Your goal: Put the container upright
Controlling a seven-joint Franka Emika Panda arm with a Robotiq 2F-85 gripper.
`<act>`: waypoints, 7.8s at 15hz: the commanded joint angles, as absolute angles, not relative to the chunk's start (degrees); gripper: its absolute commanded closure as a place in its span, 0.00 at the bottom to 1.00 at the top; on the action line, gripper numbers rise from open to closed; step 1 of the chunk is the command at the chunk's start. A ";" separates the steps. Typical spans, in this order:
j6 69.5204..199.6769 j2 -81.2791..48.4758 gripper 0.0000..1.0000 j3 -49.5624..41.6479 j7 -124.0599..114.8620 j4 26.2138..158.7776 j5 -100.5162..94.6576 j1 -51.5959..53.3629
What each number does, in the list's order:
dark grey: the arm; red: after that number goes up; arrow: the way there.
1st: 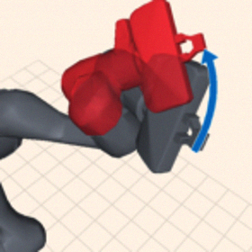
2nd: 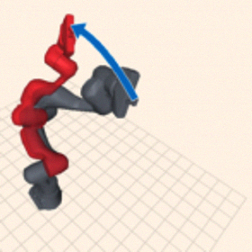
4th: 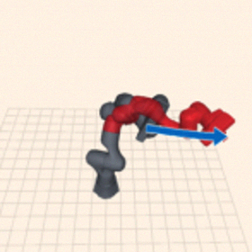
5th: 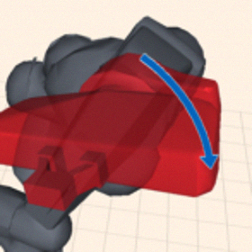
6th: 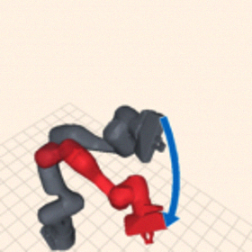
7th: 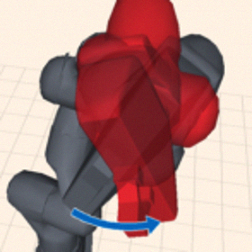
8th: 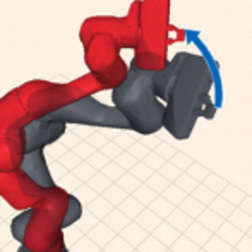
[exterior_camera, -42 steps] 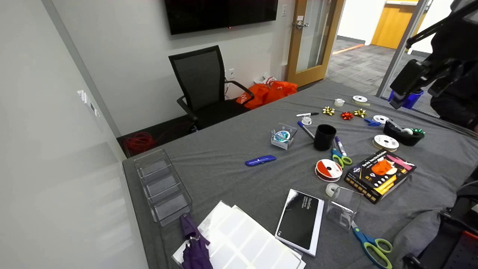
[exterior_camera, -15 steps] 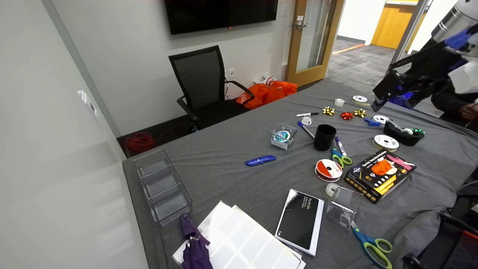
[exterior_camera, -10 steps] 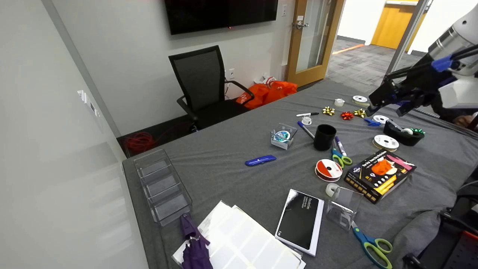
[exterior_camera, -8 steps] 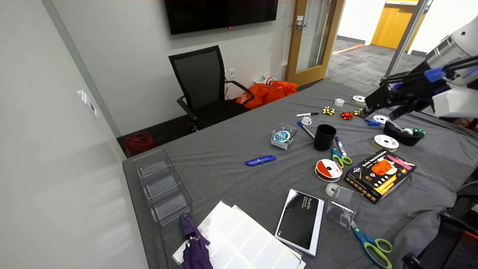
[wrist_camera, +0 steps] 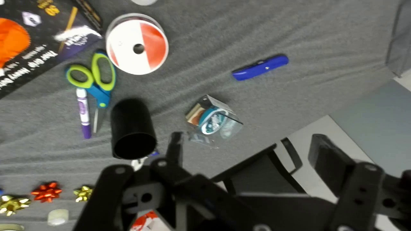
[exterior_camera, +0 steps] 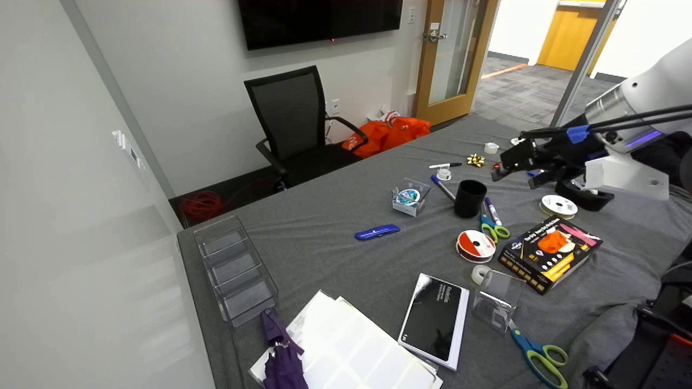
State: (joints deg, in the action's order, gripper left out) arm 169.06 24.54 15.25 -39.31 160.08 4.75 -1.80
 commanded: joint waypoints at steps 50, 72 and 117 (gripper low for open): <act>175.79 -5.16 0.00 17.66 -92.19 159.39 -0.08 1.79; 185.32 -6.51 0.00 3.35 -113.87 159.28 -42.63 1.95; 192.06 -7.24 0.99 2.13 -116.05 158.62 -40.30 4.85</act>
